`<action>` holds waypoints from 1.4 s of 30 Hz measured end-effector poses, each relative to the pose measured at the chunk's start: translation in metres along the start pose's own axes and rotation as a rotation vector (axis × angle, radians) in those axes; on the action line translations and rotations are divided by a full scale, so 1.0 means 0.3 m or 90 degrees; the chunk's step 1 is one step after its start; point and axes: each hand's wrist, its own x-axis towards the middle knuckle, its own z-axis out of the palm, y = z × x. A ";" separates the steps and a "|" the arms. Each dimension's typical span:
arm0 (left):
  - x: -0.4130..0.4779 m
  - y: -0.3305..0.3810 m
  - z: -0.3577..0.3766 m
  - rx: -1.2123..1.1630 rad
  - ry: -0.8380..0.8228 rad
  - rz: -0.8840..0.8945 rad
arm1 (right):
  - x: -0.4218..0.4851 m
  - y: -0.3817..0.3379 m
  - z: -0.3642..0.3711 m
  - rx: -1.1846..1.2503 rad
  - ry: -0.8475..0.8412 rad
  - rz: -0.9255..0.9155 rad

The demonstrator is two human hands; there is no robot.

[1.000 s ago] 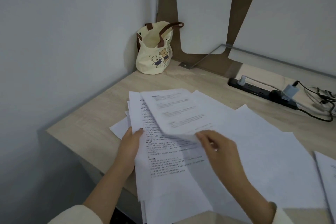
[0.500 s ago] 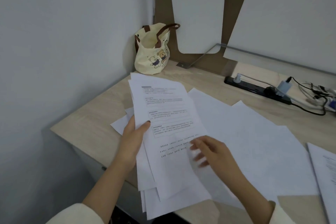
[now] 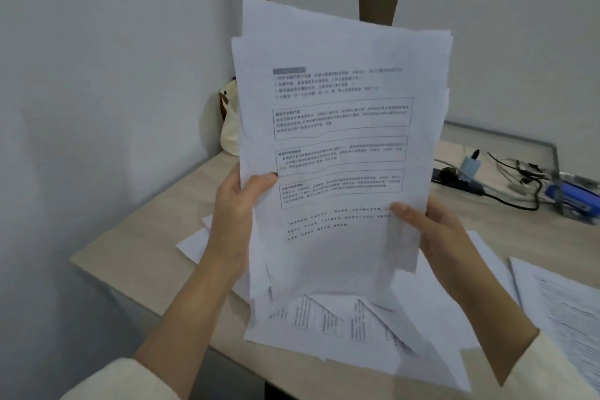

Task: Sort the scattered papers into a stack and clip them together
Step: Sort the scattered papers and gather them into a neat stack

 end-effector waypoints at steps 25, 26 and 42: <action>-0.134 -0.212 0.118 0.181 -0.019 -0.054 | -0.168 0.153 -0.108 -0.088 0.088 0.159; -0.135 -0.208 0.132 0.189 -0.026 -0.047 | -0.174 0.145 -0.120 -0.092 0.101 0.152; -0.282 -0.419 0.623 0.232 -0.327 -0.243 | -0.513 0.117 -0.674 -0.168 0.488 0.205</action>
